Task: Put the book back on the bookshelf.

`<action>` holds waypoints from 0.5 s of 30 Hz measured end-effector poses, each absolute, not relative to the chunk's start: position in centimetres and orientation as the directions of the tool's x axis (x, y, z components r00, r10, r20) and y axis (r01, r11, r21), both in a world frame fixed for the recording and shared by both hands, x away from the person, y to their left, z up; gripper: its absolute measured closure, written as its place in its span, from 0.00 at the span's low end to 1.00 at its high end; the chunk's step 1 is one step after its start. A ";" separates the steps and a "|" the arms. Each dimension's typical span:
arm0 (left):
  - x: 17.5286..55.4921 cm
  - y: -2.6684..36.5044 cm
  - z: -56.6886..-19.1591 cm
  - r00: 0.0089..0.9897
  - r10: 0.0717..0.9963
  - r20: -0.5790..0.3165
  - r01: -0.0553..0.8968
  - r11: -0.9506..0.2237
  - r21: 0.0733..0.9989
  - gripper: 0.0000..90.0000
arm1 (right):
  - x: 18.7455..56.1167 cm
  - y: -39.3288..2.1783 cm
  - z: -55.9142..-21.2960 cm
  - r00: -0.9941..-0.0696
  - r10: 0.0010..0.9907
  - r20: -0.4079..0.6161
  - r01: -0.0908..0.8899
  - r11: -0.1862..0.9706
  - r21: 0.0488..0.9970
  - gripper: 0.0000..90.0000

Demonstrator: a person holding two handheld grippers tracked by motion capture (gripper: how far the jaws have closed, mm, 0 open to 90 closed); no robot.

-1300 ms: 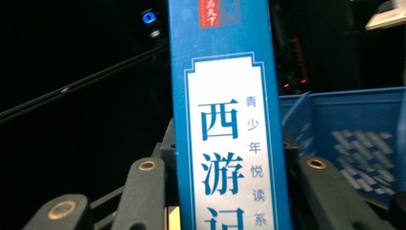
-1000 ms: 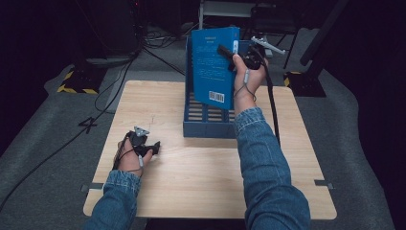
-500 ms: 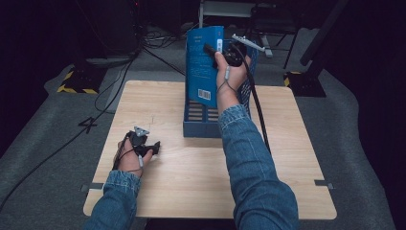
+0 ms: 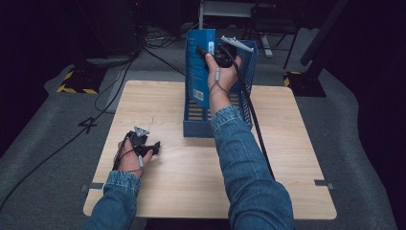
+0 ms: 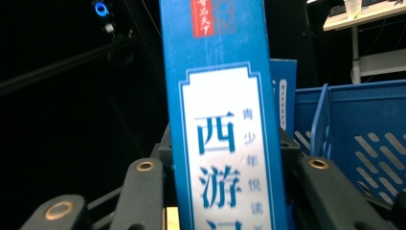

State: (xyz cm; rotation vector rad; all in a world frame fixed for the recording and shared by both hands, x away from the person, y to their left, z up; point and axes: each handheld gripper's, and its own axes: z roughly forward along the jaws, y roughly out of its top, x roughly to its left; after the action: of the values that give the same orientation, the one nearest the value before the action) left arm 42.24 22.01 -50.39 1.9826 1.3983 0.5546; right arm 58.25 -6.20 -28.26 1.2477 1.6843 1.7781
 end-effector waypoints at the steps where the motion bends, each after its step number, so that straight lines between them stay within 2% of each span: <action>1: 42.2 22.0 -50.4 0.344 0.939 -0.023 0.668 -0.227 0.709 0.32 | 58.2 -6.1 -28.4 -0.527 0.788 0.318 0.289 -0.186 0.939 0.67; 15: 42.3 22.0 -50.4 0.344 0.939 -0.024 0.668 -0.227 0.708 0.32 | 58.0 -3.0 -31.0 -0.494 0.854 0.162 0.327 0.009 0.945 0.66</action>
State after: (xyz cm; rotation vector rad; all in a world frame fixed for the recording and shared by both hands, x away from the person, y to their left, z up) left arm 42.25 21.97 -50.39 1.9820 1.3990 0.5528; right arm 58.02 -2.95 -30.99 1.2082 1.8288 1.4995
